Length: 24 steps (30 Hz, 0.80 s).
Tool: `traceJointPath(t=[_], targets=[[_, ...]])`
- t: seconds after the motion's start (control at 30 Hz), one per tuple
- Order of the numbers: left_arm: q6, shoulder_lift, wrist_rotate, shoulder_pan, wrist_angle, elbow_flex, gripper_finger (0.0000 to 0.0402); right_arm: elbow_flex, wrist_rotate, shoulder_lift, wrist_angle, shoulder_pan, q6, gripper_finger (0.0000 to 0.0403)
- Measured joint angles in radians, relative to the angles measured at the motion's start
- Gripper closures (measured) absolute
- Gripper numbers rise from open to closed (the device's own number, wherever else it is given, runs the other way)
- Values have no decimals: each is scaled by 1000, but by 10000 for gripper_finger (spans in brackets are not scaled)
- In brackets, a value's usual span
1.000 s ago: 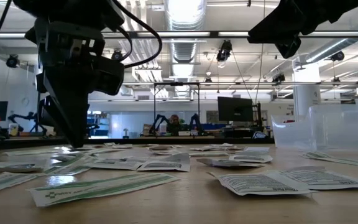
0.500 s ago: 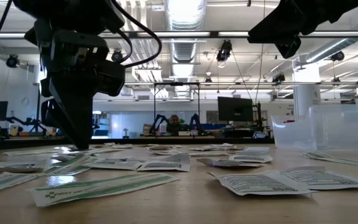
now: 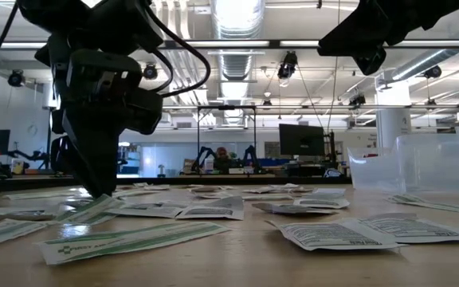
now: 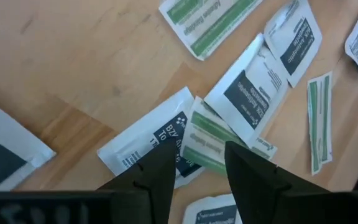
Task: Pick & Place First Aid Supplies
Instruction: Put the bandage pack into the bottom bin
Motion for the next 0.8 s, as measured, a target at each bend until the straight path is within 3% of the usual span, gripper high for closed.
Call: traceJointPath(t=[0.43, 0.8], targets=[[-12, -1, -19, 0, 49, -34, 260, 0, 0, 0, 0, 0, 0, 346], [6, 0, -45, 7, 70, -45, 365, 0, 0, 0, 0, 0, 0, 346]])
